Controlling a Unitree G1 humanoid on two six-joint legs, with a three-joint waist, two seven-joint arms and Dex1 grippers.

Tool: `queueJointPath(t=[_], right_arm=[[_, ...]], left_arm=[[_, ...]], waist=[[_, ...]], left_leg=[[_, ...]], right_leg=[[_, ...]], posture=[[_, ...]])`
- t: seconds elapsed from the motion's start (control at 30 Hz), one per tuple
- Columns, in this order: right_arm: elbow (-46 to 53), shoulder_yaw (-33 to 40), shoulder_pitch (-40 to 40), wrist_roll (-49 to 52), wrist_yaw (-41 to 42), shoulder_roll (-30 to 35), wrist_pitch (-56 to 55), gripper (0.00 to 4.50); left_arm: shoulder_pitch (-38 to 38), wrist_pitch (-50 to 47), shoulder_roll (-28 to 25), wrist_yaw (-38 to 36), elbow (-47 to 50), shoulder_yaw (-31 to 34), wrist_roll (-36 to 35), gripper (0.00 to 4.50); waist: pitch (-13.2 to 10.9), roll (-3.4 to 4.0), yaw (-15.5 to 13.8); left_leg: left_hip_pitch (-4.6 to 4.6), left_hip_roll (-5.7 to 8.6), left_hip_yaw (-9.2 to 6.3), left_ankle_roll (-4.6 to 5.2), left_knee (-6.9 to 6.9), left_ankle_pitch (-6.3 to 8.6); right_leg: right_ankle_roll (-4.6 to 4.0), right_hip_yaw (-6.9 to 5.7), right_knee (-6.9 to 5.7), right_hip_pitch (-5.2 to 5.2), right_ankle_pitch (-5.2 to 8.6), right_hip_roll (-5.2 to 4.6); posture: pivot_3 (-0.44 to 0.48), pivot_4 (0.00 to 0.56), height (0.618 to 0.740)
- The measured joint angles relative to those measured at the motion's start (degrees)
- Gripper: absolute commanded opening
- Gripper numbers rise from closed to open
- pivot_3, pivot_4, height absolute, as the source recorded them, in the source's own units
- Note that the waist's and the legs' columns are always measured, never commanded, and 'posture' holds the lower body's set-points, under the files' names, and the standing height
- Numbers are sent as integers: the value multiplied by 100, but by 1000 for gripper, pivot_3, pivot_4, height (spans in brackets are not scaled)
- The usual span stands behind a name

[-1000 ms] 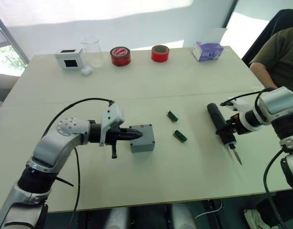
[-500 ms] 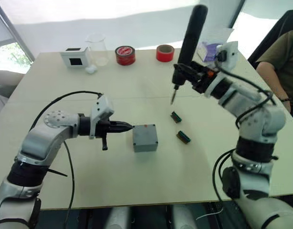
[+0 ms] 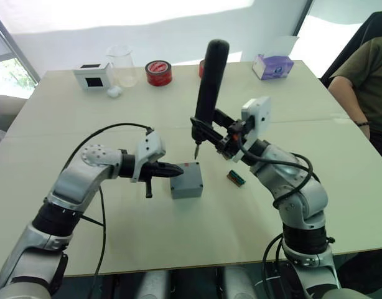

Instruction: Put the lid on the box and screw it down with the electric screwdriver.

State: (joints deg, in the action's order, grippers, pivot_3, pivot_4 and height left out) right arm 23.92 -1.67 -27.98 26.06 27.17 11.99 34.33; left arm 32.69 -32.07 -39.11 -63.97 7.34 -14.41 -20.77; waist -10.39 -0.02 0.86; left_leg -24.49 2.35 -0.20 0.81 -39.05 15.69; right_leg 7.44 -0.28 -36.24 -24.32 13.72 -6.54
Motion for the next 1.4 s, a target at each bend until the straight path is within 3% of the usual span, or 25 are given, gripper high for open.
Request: queueJointPath(t=[0.1, 0.67, 0.9, 1.4], right_arm=[[-3, -233, 124, -287, 46, 137, -288, 1827], [-286, -511, 542, -842, 236, 229, -1347, 1827], [-393, -463, 692, -733, 152, 194, -1320, 1827], [-673, -578, 516, -768, 18, 142, -1160, 1827]], left_arm=[[37, 399, -27, -76, -106, -141, 302, 0], [-36, 421, 38, -126, -164, -56, 321, 0], [-111, 373, 39, -125, -161, -58, 331, 0], [-194, 213, 160, -51, -46, -66, 379, 0]], waist=[[2, -1, -10], [6, -3, -12], [13, -5, -15], [79, -23, -24]], left_leg=[[2, 2, 2, 1, -1, 1], [13, 0, 0, 23, -2, 13], [113, -1, -2, 46, 11, 28], [119, -1, -7, 45, 11, 28]], right_leg=[[0, 1, 1, 3, 0, -1], [0, 1, 1, 12, 0, -1], [-3, 0, 22, 115, 8, -1], [-4, 0, 20, 120, 10, -1]], posture=[[0, 150, 740], [0, 150, 740], [0, 150, 740], [0, 150, 740]])
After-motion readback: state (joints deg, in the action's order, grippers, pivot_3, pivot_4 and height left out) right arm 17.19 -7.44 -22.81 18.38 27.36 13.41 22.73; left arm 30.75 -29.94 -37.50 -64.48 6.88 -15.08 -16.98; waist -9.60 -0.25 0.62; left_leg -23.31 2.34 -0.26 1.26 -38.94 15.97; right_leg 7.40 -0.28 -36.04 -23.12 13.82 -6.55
